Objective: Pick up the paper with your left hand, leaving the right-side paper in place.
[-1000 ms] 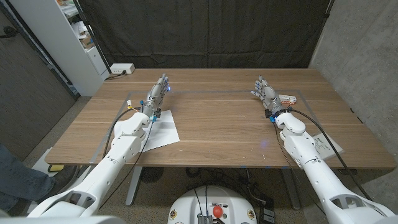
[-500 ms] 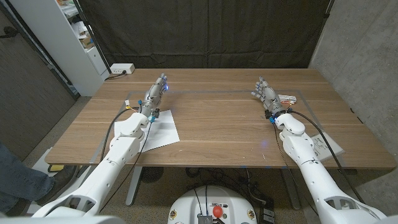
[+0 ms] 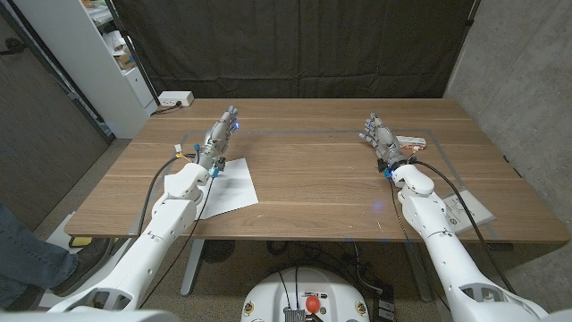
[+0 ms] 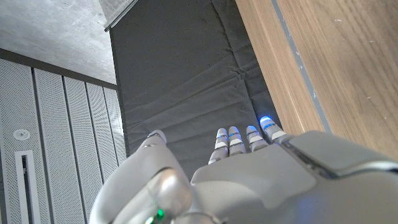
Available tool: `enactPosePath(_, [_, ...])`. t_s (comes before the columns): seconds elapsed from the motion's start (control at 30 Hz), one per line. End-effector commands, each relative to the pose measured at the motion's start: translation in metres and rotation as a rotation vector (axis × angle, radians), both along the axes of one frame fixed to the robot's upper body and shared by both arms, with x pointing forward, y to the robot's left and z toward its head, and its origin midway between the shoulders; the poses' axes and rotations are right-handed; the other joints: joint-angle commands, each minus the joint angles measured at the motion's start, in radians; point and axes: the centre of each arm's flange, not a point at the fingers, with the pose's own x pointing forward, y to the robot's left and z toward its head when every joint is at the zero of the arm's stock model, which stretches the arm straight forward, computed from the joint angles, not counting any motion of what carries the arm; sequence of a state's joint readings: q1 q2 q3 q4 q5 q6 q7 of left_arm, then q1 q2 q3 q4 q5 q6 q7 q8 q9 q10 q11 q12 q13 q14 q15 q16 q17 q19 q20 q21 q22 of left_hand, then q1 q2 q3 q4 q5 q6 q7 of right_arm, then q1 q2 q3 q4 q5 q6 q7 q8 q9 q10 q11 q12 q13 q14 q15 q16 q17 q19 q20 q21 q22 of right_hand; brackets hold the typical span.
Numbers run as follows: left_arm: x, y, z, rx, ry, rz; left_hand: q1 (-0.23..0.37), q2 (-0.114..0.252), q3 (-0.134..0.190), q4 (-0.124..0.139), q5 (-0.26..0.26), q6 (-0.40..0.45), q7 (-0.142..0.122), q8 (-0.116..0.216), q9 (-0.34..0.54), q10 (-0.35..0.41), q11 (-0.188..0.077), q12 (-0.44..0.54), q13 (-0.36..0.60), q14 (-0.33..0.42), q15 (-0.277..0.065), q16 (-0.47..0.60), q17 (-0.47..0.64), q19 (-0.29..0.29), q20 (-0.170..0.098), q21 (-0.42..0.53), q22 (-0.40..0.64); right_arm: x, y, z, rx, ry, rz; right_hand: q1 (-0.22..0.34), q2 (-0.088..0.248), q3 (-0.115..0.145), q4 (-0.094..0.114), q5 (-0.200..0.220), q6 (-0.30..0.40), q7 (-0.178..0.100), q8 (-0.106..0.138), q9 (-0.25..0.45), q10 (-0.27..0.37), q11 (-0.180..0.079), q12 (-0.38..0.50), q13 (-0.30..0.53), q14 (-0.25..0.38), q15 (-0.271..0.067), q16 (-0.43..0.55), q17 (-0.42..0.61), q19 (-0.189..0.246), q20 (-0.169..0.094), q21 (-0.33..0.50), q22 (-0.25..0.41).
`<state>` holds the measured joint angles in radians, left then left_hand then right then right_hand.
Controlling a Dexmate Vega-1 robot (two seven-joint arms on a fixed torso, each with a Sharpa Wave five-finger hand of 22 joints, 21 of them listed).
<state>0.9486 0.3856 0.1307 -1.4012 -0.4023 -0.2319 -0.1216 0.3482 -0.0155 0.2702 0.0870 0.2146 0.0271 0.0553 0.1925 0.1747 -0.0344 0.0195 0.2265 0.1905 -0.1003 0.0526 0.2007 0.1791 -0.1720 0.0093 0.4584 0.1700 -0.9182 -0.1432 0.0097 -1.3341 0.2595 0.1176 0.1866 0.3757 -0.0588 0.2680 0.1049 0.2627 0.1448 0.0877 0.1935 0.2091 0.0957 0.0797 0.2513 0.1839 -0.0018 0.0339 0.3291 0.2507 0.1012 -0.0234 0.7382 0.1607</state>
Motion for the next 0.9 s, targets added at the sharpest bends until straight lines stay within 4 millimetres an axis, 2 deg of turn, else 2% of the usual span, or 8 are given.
enactPosePath(0.03, [-0.016,0.01,-0.001,0.019,-0.035,0.01,-0.001,0.011,0.004,-0.002,-0.003,0.007,0.004,0.005,0.003,0.003,0.002,0.006,0.004,0.01,-0.002,0.002,0.002,-0.053,0.009,-0.004,0.002,-0.003,0.001,-0.001,0.018,-0.013,-0.009,0.002,0.006,0.003,-0.008,0.005,0.009,0.002,0.008,-0.001,0.008,0.001,-0.001,0.002,0.011,0.001,-0.002,0.002,0.006,0.0,-0.004,0.002])
enactPosePath(0.9, [-0.049,0.03,-0.014,0.055,-0.12,0.043,0.003,0.016,0.005,-0.009,-0.008,0.021,0.002,0.006,0.004,0.021,-0.003,0.009,0.003,0.025,-0.007,0.004,0.002,-0.047,0.011,-0.015,0.003,-0.012,0.01,0.008,-0.006,-0.054,-0.02,-0.001,0.009,0.0,-0.01,0.005,0.015,-0.005,0.009,-0.007,0.017,0.001,-0.007,0.002,0.017,-0.003,-0.006,-0.002,0.011,-0.001,-0.021,0.002])
